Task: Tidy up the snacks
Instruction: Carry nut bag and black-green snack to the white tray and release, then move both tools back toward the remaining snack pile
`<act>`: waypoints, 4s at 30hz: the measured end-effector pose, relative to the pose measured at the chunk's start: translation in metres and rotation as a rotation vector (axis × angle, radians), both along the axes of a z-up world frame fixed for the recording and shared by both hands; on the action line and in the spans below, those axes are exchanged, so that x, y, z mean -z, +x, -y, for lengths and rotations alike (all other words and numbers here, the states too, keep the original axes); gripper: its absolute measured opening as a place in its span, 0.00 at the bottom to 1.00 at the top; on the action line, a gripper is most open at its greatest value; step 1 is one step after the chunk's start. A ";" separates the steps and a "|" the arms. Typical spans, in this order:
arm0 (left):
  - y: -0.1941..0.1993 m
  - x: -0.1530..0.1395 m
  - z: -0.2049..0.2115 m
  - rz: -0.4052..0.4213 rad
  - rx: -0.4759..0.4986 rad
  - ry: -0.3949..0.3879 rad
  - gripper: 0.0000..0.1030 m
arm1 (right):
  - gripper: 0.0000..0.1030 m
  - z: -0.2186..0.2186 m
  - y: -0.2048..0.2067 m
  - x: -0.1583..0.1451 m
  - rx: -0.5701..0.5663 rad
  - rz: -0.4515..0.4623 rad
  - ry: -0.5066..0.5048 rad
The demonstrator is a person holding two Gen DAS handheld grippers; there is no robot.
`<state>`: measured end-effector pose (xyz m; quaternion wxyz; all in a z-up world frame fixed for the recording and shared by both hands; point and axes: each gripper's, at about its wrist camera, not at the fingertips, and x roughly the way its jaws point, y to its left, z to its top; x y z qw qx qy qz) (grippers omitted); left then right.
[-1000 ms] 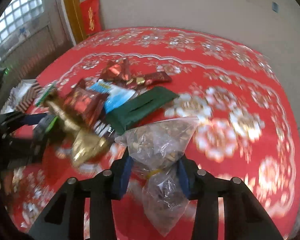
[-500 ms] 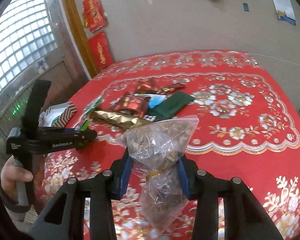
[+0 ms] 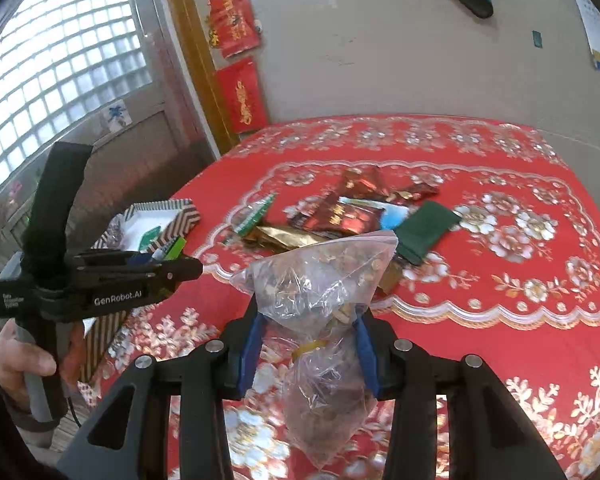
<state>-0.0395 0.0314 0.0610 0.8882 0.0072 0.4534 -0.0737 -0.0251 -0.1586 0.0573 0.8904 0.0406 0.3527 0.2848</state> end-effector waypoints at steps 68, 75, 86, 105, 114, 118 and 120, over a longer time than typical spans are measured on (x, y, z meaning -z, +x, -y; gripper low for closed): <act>-0.024 0.038 -0.257 -0.063 -0.372 0.080 0.27 | 0.42 -0.329 0.004 0.000 -0.393 -0.175 -0.016; -0.023 0.046 -0.257 -0.084 -0.369 0.084 0.28 | 0.43 -0.340 0.007 0.021 -0.389 -0.224 -0.044; -0.023 0.051 -0.274 -0.128 -0.421 0.006 0.56 | 0.48 -0.345 0.009 0.024 -0.389 -0.242 -0.062; -0.038 0.008 -0.246 -0.021 -0.424 0.057 0.74 | 0.65 -0.290 0.004 -0.016 -0.327 -0.130 -0.025; -0.028 0.000 -0.203 -0.005 -0.357 0.054 0.74 | 0.76 -0.236 0.004 -0.023 -0.244 -0.085 -0.030; -0.024 -0.008 -0.182 0.011 -0.330 0.048 0.74 | 0.76 -0.196 0.008 -0.022 -0.179 -0.086 -0.019; -0.023 -0.014 -0.172 0.022 -0.315 0.035 0.74 | 0.77 -0.172 0.010 -0.020 -0.139 -0.083 -0.018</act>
